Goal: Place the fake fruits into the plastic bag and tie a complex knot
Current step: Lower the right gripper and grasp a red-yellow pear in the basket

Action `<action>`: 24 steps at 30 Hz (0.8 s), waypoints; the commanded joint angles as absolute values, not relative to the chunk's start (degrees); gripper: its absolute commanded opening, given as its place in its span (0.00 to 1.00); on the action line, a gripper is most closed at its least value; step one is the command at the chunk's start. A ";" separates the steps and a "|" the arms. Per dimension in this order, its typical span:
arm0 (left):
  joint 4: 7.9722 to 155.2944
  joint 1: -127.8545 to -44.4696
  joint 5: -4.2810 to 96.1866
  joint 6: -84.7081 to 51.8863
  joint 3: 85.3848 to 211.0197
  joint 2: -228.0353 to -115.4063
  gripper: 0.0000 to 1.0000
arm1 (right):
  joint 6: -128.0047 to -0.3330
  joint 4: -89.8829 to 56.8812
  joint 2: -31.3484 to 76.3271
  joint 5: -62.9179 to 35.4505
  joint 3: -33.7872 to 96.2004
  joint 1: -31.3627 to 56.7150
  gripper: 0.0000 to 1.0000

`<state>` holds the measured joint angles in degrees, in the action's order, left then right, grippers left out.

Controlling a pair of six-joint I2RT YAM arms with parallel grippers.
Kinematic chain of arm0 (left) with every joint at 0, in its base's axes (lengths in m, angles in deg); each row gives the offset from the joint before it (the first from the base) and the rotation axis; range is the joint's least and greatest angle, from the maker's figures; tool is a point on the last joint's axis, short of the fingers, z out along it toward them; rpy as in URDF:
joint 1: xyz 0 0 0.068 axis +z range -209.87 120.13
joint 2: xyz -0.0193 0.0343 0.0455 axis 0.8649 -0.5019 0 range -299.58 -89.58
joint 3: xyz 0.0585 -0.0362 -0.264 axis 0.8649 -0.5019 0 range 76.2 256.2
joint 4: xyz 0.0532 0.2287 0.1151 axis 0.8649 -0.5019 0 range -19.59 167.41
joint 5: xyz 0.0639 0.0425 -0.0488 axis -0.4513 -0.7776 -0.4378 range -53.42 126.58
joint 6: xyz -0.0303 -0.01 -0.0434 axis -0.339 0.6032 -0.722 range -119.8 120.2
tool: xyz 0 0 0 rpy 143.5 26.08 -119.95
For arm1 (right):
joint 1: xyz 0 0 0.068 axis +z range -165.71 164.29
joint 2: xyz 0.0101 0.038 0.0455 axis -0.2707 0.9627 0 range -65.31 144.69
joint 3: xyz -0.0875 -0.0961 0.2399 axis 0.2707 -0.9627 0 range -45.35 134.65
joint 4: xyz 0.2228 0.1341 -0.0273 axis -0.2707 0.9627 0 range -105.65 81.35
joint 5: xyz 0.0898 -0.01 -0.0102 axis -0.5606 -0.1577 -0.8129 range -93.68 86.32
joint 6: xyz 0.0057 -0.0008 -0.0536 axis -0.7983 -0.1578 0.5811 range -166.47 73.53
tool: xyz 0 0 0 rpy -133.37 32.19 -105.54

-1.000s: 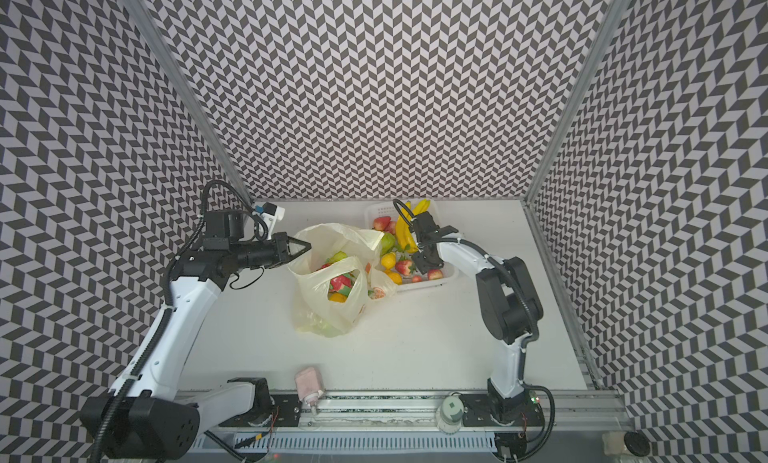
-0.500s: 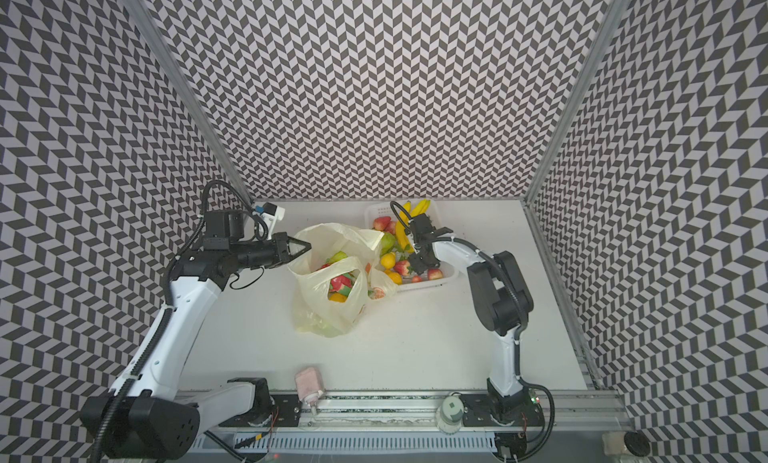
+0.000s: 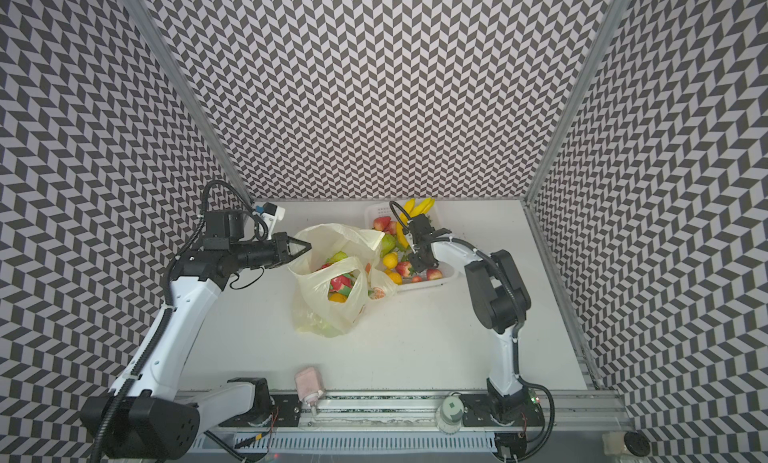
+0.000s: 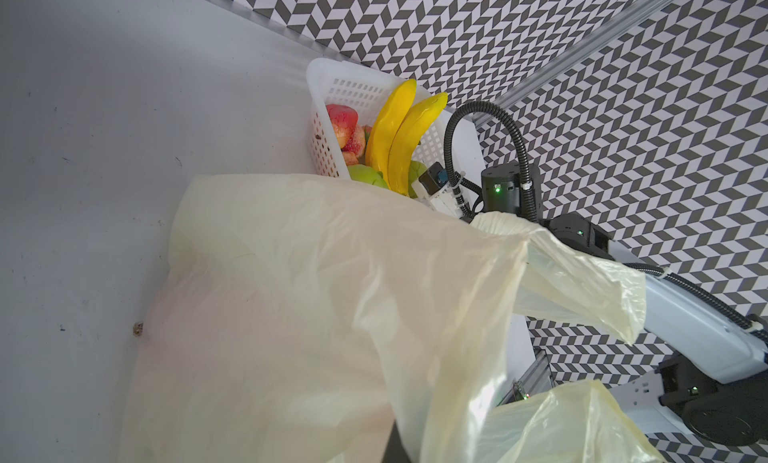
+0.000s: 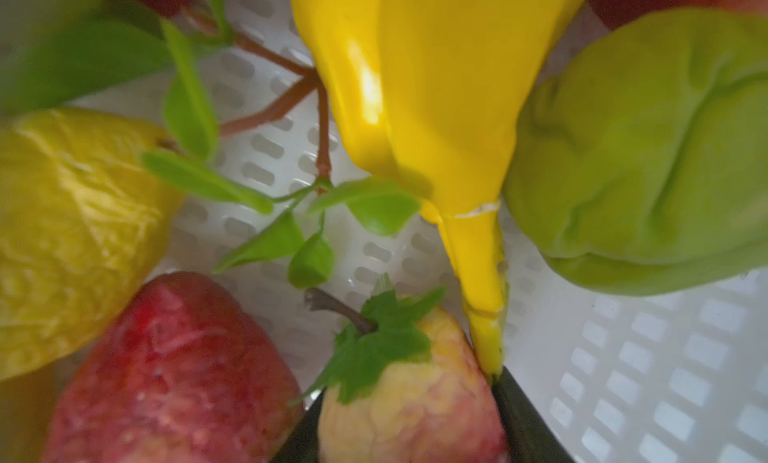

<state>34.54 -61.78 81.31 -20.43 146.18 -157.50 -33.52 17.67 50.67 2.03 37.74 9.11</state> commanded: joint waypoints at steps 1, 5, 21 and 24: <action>35.30 -62.07 82.37 -19.71 146.08 -157.52 0.00 | -32.97 16.28 50.53 0.80 37.32 8.99 0.34; 35.23 -62.07 82.27 -19.79 145.99 -157.42 0.00 | -32.98 16.16 49.36 0.89 37.11 9.04 0.29; 35.93 -62.07 82.72 -20.20 145.50 -157.61 0.00 | -34.95 11.96 39.85 -0.33 31.37 8.58 0.25; 36.17 -62.07 82.71 -20.40 145.46 -157.50 0.00 | -35.69 11.17 38.24 -0.85 30.62 8.42 0.24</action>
